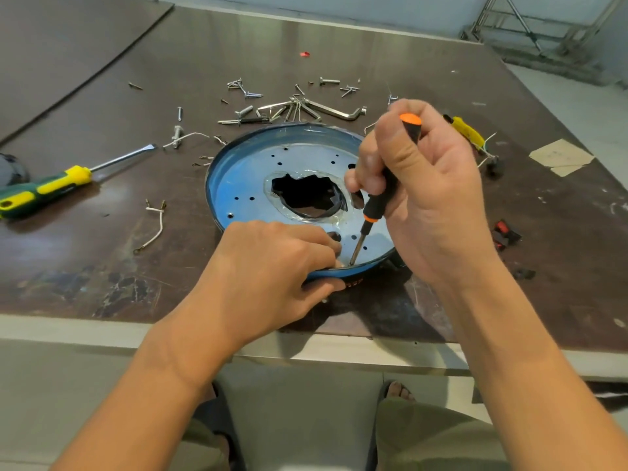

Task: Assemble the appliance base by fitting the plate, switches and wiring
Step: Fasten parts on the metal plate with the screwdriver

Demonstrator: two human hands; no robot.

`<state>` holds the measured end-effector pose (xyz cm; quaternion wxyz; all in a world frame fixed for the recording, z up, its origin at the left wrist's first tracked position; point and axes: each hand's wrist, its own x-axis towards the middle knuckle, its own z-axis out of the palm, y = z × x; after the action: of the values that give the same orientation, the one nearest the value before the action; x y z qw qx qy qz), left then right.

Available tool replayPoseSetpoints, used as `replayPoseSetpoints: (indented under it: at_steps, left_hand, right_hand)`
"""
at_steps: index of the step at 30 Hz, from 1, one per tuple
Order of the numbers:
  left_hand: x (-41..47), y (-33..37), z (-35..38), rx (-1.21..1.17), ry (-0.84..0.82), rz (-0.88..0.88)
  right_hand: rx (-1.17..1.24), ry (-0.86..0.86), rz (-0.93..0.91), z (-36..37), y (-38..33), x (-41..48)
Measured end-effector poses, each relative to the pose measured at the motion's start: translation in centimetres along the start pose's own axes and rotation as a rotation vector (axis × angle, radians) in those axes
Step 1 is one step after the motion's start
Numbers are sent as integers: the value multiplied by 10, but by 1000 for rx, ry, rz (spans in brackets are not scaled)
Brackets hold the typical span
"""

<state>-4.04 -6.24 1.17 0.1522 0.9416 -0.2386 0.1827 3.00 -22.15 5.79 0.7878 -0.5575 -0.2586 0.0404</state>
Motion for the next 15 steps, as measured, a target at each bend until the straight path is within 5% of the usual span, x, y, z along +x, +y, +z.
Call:
replayPoseSetpoints:
  at_steps: [6,10,15]
  left_hand:
    - [2,0,1,19,4,8]
    - [2,0,2,17,11,12]
    - [0,0,2,3,25,14]
  right_hand:
    - [25,-145,25,-8,-2,-5]
    - [-39,-56,-68,-2,5,-4]
    - [135,-39,48,-7,1,0]
